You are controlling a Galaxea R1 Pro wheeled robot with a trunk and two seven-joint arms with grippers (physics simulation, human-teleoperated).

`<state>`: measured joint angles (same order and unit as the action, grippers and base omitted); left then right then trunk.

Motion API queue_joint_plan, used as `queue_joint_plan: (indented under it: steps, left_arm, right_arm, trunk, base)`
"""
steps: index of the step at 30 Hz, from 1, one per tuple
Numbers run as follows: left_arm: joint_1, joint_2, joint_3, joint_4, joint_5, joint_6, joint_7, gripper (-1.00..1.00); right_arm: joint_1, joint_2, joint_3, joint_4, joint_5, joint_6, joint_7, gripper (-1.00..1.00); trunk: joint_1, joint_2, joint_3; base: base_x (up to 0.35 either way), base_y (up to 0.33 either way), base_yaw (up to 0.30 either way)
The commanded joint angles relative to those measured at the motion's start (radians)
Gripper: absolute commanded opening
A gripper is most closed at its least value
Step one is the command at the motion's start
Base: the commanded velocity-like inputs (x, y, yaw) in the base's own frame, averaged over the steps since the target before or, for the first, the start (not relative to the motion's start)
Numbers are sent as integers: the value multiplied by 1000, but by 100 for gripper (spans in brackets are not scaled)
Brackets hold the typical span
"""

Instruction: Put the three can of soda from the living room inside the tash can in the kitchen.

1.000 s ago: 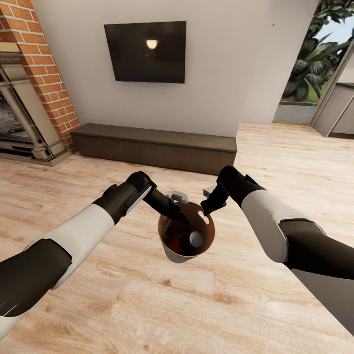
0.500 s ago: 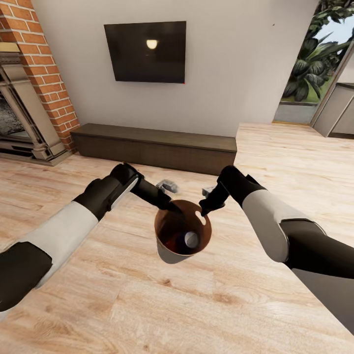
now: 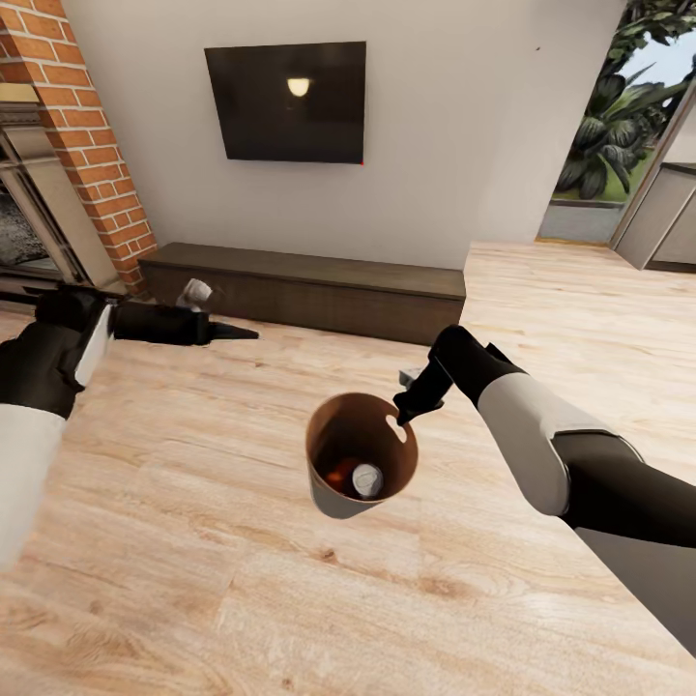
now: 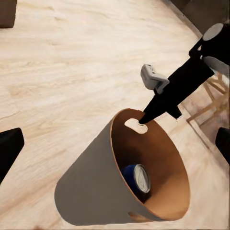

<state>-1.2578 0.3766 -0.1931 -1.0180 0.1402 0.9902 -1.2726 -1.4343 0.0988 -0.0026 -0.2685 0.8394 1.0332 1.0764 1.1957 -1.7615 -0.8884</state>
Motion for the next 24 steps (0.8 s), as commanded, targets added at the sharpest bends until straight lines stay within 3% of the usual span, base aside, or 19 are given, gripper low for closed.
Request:
queue_joint_plan:
  steps: [1,3,6,9,10,11,13,15,16,18,20,21,24]
  left_arm:
    - [23,5,66,-3,-3,-9,-8,100]
    - [74,11,144,-6,-10,-36,-8,100]
    - [162,13,177,-6,-13,-101,46,100]
    - [321,8,194,0,-15,-242,267,100]
    - [346,7,196,1,-15,-266,314,100]
    - [422,4,198,4,-11,-328,457,100]
    - [472,0,199,6,-10,-361,545,100]
    - [573,-18,200,10,-11,-441,698,100]
    - [645,-41,201,10,-11,-511,806,100]
    - [704,-59,201,11,-11,-572,903,100]
    - [749,-74,201,11,-8,-641,981,100]
    - [789,-94,201,11,-8,-722,1030,100]
    - [827,-113,202,11,-7,-795,1061,100]
  right_arm:
    - [0,0,-10,0,-23,14,7,-100]
    - [1,-3,-10,-1,-23,14,8,-100]
    - [4,-15,-10,-1,-23,14,8,-100]
    - [7,-45,-9,-3,-24,14,7,-100]
    - [7,-49,-8,-5,-24,14,7,-100]
    - [13,-63,-8,-8,-24,14,7,-100]
    - [29,-77,-7,-10,-24,14,6,-100]
    - [93,-105,-7,-16,-26,14,-23,-100]
    - [153,-115,-8,-38,-27,14,-78,-100]
    - [225,-120,-16,-78,-28,14,-131,-100]
    - [298,-121,-41,-133,-28,14,-165,-100]
    - [368,-120,-66,-207,-28,14,-183,-100]
    - [439,-120,-84,-289,-29,14,-194,-100]
  trunk:
    - [0,0,0]
    - [0,0,0]
    - [0,0,0]
    - [0,0,0]
    - [0,0,0]
    - [0,0,0]
    - [0,0,0]
    - [0,0,0]
    - [0,0,0]
    - [0,0,0]
    - [0,0,0]
    - [0,0,0]
    - [0,0,0]
  base:
    - [0,0,0]
    - [0,0,0]
    - [0,0,0]
    - [0,0,0]
    - [0,0,0]
    - [0,0,0]
    - [0,0,0]
    - [0,0,0]
    - [0,0,0]
    - [0,0,0]
    - [0,0,0]
    - [0,0,0]
    - [0,0,0]
